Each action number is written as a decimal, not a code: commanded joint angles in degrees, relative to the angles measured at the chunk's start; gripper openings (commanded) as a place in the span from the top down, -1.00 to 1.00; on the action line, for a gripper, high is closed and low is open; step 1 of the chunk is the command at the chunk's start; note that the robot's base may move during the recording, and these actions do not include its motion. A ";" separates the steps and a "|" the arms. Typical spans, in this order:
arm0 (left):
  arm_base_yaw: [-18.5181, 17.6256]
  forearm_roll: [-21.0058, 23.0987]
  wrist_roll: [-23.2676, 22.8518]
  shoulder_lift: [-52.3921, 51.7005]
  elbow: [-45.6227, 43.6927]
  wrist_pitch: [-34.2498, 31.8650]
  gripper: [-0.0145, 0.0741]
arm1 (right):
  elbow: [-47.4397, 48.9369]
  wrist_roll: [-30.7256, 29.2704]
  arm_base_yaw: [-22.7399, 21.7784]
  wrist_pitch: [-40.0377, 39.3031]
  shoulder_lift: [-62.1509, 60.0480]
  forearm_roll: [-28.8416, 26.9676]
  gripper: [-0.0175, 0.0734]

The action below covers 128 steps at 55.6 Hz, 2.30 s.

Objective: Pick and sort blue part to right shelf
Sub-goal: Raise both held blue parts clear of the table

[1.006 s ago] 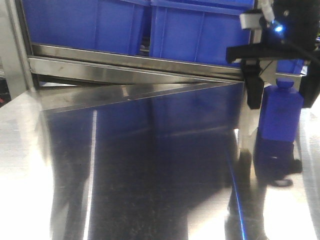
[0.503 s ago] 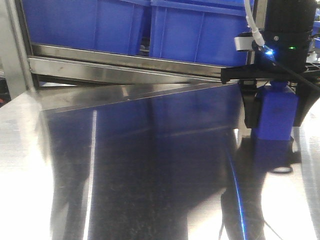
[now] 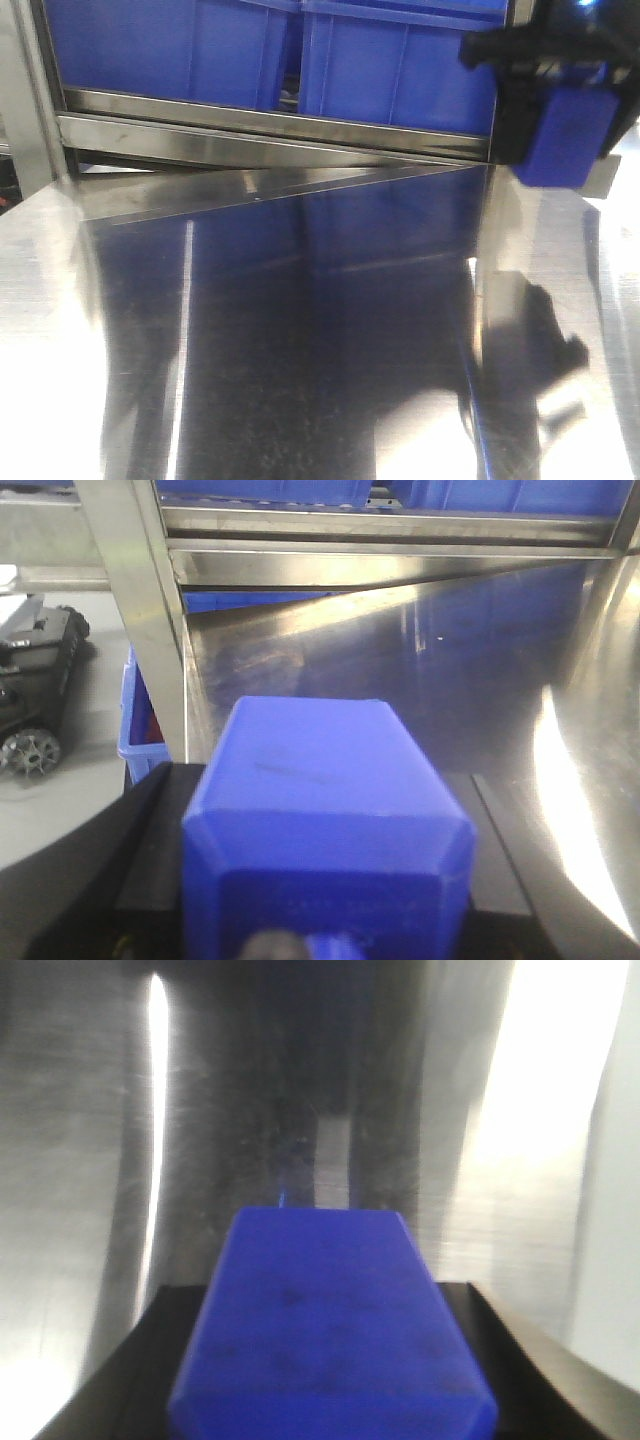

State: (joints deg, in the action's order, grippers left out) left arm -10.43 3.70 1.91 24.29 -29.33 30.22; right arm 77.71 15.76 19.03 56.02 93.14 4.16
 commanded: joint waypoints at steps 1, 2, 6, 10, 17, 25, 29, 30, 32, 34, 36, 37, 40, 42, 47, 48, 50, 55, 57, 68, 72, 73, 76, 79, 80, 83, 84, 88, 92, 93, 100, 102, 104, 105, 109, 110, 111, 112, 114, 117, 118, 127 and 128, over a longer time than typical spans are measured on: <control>0.22 -1.24 -3.07 0.14 -1.66 -4.20 -0.04 | -2.73 -4.27 0.04 -4.72 -7.92 1.76 0.32; 0.49 -1.77 -3.48 0.14 -1.66 -4.11 -0.04 | -3.97 -4.88 0.04 -5.58 -9.27 1.82 0.32; 1.25 -3.36 -4.42 0.14 -1.66 -3.41 -0.04 | -7.53 -6.14 0.04 -8.67 -12.97 1.88 0.32; 2.41 -3.70 -4.44 0.03 -1.66 -2.30 -0.04 | -12.46 -6.74 0.04 -12.85 -17.79 2.26 0.32; 4.34 -3.70 -4.44 -1.38 -1.66 -0.50 -0.04 | -21.53 -6.74 0.04 -19.42 -25.98 3.45 0.32; 4.96 -3.70 -4.44 -4.69 -1.66 -0.03 -0.04 | -31.54 -6.74 0.04 -25.20 -34.77 4.42 0.32; 4.96 -3.70 -4.44 -6.50 -1.56 0.95 -0.04 | -37.24 -6.74 0.04 -27.68 -39.90 4.85 0.32; 4.96 -3.70 -4.44 -6.93 -1.63 1.15 -0.04 | -38.15 -6.74 0.04 -28.23 -41.35 5.03 0.32; 4.96 -3.70 -4.44 -7.51 -1.63 1.62 -0.04 | -40.35 -6.74 0.04 -28.95 -43.30 5.26 0.32; 4.96 -3.70 -4.44 -8.25 -1.63 2.01 -0.04 | -42.39 -6.74 0.04 -29.73 -45.69 5.62 0.32; 4.96 -3.70 -4.44 -9.04 -1.63 2.12 -0.04 | -44.28 -6.74 0.04 -30.57 -48.10 5.97 0.32; 4.96 -3.70 -4.44 -9.51 -1.53 2.12 -0.04 | -44.96 -6.74 0.04 -30.79 -49.23 6.08 0.32; 4.96 -3.70 -4.44 -10.89 -1.38 2.12 -0.04 | -47.37 -6.78 0.04 -31.33 -53.57 6.77 0.32; 4.96 -3.70 -4.44 -11.76 -1.39 2.12 -0.04 | -48.38 -6.78 0.04 -31.38 -56.36 7.20 0.32; 4.96 -3.70 -4.44 -14.83 -0.87 2.00 -0.04 | -50.49 -6.78 0.04 -31.19 -62.99 8.37 0.32; 4.96 -3.70 -4.44 -15.33 -0.74 2.00 -0.04 | -50.77 -6.78 0.04 -31.02 -64.65 8.63 0.32; 4.96 -3.70 -4.28 -16.91 -0.62 2.00 -0.04 | -51.18 -6.78 0.04 -30.87 -67.31 9.05 0.32; 4.96 -4.05 -4.22 -19.86 -0.41 2.00 -0.04 | -51.28 -6.78 0.04 -30.70 -73.22 9.57 0.32; 4.96 -4.46 -4.22 -21.18 -0.41 2.22 -0.04 | -51.28 -6.78 0.04 -30.87 -75.87 9.88 0.32; 4.96 -5.01 -4.22 -23.85 -0.41 2.53 -0.04 | -51.28 -6.78 0.04 -31.24 -85.20 10.39 0.32; 4.96 -5.01 -4.22 -23.85 -0.41 2.53 -0.04 | -51.28 -6.78 0.04 -31.24 -87.12 10.39 0.32; 4.96 -5.01 -4.22 -23.85 -0.41 2.53 -0.04 | -51.28 -6.78 0.04 -31.24 -87.42 10.39 0.32; 4.96 -5.01 -4.22 -23.85 -0.41 2.53 -0.04 | -51.28 -6.78 0.04 -31.24 -88.23 10.39 0.32; 4.96 -5.01 -4.22 -23.85 -0.41 2.53 -0.04 | -51.28 -6.78 0.04 -31.24 -88.40 10.39 0.32; 4.96 -5.01 -4.22 -23.85 -0.41 2.53 -0.04 | -51.28 -6.78 0.04 -31.24 -88.40 10.39 0.32; 4.96 -5.01 -4.22 -23.85 -0.41 2.53 -0.04 | -51.28 -6.78 0.04 -31.24 -88.40 10.39 0.32; 4.96 -5.01 -4.22 -23.85 -0.41 2.53 -0.04 | -51.28 -6.78 0.04 -31.24 -88.40 10.39 0.32; 4.96 -5.01 -4.22 -23.85 -0.41 2.53 -0.04 | -51.28 -6.78 0.04 -31.24 -88.40 10.39 0.32; 4.96 -5.01 -4.22 -23.85 -0.41 2.53 -0.04 | -51.28 -6.78 0.04 -31.24 -88.40 10.39 0.32; 4.96 -5.01 -4.22 -23.85 -0.41 2.53 -0.04 | -51.28 -6.78 0.04 -31.20 -88.40 10.39 0.32; 4.96 -5.01 -4.22 -23.85 -0.41 2.53 -0.04 | -51.28 -6.78 0.04 -30.69 -88.40 10.39 0.32; 4.96 -5.01 -4.22 -23.85 -0.41 2.53 -0.04 | -51.28 -6.78 0.04 -30.61 -88.40 10.39 0.32; 4.96 -5.01 -4.22 -23.85 -0.41 2.53 -0.04 | -51.28 -6.78 0.04 -30.61 -88.40 10.39 0.32; 4.96 -5.01 -4.22 -23.85 -0.41 2.53 -0.04 | -51.28 -6.78 0.04 -30.61 -88.40 10.39 0.32; 4.96 -5.01 -4.22 -23.85 -0.41 2.53 -0.04 | -51.28 -6.78 0.04 -30.61 -88.40 10.39 0.32; 4.96 -5.01 -4.22 -23.85 -0.41 2.53 -0.04 | -51.28 -6.78 0.04 -30.61 -88.40 10.39 0.32; 4.96 -5.01 -4.22 -23.85 -0.41 2.53 -0.04 | -51.28 -6.78 0.04 -30.61 -88.40 10.39 0.32; 4.96 -5.01 -4.22 -23.85 -0.41 2.53 -0.04 | -51.28 -6.78 0.04 -30.61 -88.40 10.39 0.32; 4.96 -5.01 -4.22 -23.85 -0.41 2.53 -0.04 | -51.28 -6.78 0.04 -30.61 -88.40 10.39 0.32; 4.96 -5.01 -4.22 -23.85 -0.41 2.53 -0.04 | -51.28 -6.78 0.04 -30.61 -88.40 10.39 0.32; 4.96 -5.01 -4.22 -23.85 -0.41 2.53 -0.04 | -51.28 -6.78 0.04 -30.61 -88.40 10.39 0.32; 4.96 -5.01 -4.22 -23.85 -0.41 2.53 -0.04 | -51.28 -6.78 0.04 -30.61 -88.40 10.39 0.32; 4.96 -5.01 -4.22 -23.85 -0.41 2.53 -0.04 | -51.28 -6.78 0.04 -30.61 -88.40 10.39 0.32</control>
State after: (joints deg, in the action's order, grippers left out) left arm -5.68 -1.28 -2.04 -0.16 -28.26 37.97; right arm 24.90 9.50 19.03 30.34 4.00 13.19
